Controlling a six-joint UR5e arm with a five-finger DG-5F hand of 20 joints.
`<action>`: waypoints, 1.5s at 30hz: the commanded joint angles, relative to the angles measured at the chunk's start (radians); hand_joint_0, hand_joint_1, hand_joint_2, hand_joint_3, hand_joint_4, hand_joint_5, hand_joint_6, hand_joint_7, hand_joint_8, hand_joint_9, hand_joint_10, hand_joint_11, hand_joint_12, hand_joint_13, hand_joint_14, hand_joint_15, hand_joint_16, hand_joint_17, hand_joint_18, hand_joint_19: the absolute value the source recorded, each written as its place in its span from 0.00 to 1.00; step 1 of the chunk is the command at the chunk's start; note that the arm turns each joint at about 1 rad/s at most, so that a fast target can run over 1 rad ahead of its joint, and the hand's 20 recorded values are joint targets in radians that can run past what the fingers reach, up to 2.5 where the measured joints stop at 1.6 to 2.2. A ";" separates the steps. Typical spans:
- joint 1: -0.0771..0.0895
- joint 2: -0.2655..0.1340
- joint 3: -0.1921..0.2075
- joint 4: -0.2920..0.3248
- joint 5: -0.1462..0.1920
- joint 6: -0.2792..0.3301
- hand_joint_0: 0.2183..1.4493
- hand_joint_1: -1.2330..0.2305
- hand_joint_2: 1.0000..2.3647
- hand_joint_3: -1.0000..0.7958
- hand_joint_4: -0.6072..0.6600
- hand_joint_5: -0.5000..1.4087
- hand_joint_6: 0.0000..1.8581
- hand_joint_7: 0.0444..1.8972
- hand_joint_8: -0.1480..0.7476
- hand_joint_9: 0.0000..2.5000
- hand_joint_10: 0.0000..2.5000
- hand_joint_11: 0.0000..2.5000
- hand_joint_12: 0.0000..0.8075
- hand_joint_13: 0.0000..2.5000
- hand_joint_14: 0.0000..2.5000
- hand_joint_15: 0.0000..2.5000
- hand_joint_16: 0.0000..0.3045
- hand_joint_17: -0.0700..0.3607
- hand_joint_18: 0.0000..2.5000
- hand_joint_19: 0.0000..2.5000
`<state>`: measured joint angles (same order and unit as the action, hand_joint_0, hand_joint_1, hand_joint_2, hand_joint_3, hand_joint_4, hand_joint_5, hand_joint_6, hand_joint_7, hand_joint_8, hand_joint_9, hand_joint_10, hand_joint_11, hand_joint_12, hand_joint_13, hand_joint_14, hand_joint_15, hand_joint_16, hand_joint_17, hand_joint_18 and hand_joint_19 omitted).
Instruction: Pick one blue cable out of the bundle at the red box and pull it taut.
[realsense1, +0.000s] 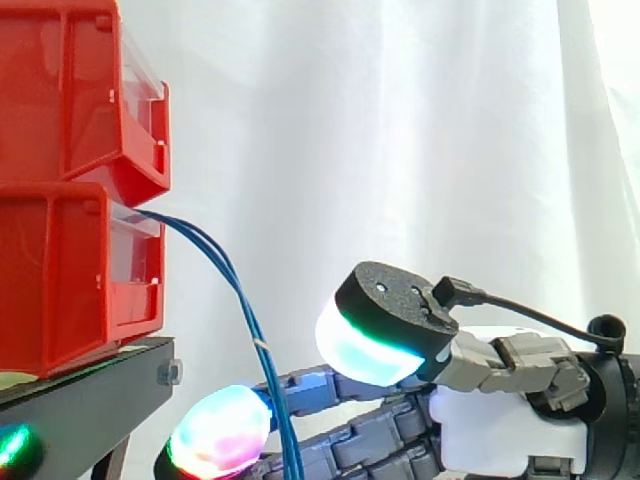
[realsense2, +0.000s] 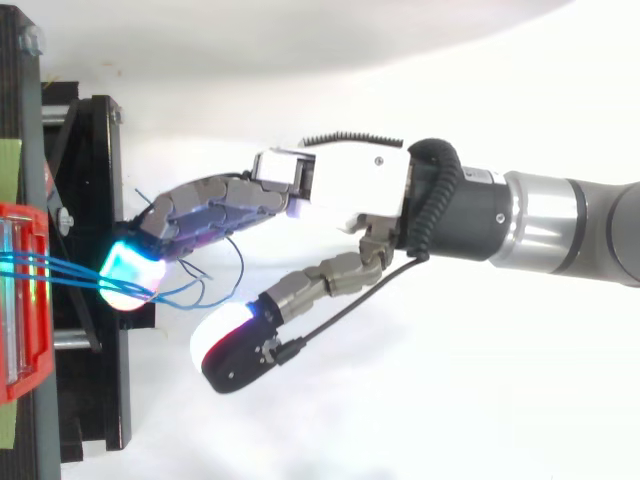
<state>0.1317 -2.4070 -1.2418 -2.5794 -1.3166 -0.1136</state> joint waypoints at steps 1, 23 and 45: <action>0.011 0.000 0.001 0.012 0.013 0.003 0.23 0.35 0.00 0.28 0.74 0.20 0.27 0.42 0.53 0.21 0.00 0.00 0.45 0.24 0.00 0.06 0.15 0.40 0.14 0.07; -0.004 0.000 0.010 0.015 0.005 0.071 0.27 0.35 0.00 0.29 0.71 0.22 0.27 0.50 0.53 0.22 0.00 0.00 0.43 0.25 0.00 0.07 0.14 0.38 0.16 0.09; -0.011 0.000 0.039 0.008 0.004 0.080 0.29 0.33 0.01 0.33 0.60 0.21 0.30 0.55 0.52 0.23 0.00 0.02 0.43 0.26 0.00 0.08 0.13 0.38 0.16 0.10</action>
<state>0.1214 -2.4062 -1.2111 -2.5683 -1.3130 -0.0324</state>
